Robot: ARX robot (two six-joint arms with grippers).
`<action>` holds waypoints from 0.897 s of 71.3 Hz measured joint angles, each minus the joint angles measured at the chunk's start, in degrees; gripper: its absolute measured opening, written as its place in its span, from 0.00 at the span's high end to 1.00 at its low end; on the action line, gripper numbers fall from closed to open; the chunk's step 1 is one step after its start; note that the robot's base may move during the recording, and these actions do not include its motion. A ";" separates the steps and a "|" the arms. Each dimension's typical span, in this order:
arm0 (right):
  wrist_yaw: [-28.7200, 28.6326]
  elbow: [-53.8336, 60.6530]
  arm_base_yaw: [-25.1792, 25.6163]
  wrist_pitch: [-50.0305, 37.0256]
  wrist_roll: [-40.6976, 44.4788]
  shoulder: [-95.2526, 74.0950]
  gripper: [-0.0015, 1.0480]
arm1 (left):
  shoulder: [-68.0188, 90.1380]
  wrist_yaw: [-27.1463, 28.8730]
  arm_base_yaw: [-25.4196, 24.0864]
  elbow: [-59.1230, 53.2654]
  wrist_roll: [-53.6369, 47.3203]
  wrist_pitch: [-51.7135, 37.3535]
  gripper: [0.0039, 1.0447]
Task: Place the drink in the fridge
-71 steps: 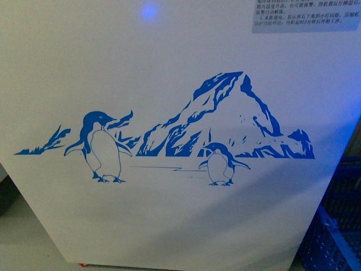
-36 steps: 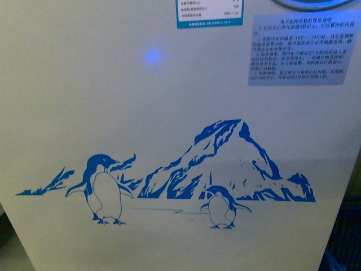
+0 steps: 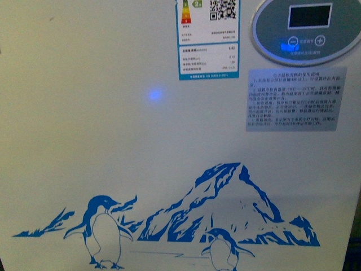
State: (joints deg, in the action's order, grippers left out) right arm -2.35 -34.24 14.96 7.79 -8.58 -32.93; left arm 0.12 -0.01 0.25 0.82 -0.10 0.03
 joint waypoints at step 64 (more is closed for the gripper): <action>10.21 0.26 -7.96 -0.28 -1.27 9.42 0.56 | 0.00 0.02 0.00 0.00 0.00 0.00 0.08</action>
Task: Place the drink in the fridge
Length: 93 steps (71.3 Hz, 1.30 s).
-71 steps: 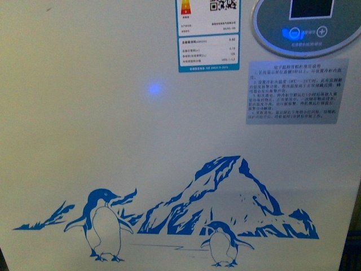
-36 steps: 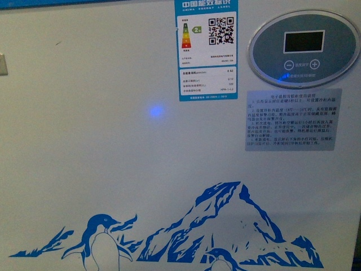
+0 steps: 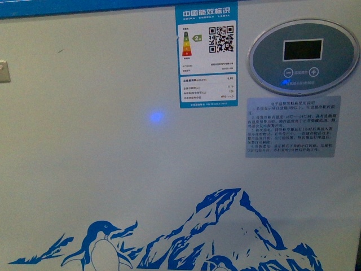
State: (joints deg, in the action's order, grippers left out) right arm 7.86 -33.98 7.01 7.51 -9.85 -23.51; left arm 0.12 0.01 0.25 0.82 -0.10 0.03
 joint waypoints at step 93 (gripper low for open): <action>0.07 0.44 0.00 -0.13 0.33 0.28 0.56 | 0.00 -0.04 0.00 0.00 0.00 0.00 0.08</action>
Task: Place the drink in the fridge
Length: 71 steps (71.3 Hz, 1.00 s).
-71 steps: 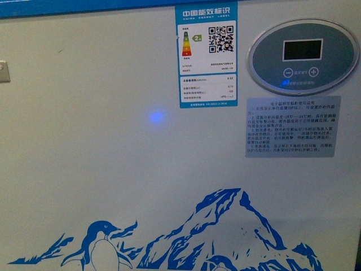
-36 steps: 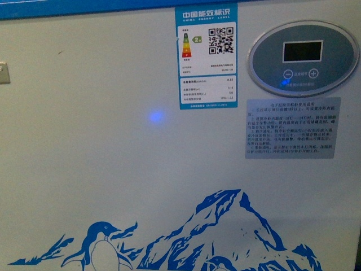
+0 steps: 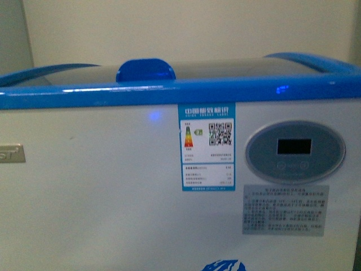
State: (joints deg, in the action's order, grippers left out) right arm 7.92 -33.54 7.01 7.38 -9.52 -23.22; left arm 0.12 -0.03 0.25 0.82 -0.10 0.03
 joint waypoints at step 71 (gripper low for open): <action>0.04 -0.02 0.00 -0.17 0.07 0.00 0.56 | 5.77 -8.13 -3.04 2.82 6.34 4.72 0.08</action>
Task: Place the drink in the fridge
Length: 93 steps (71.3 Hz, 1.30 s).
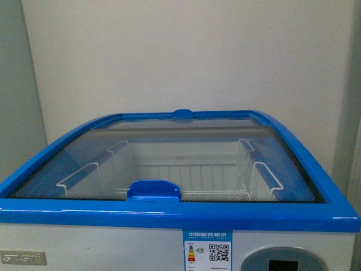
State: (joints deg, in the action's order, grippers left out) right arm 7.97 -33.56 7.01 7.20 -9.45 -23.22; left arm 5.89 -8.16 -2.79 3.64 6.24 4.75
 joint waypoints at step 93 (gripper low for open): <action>-0.09 0.00 0.00 0.00 0.02 0.00 0.56 | 89.81 -28.04 18.03 60.48 -79.08 -14.29 0.08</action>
State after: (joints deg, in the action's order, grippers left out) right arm 7.88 -33.56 7.01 7.20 -9.43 -23.22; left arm 95.70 -36.21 15.25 64.12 -72.84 -9.54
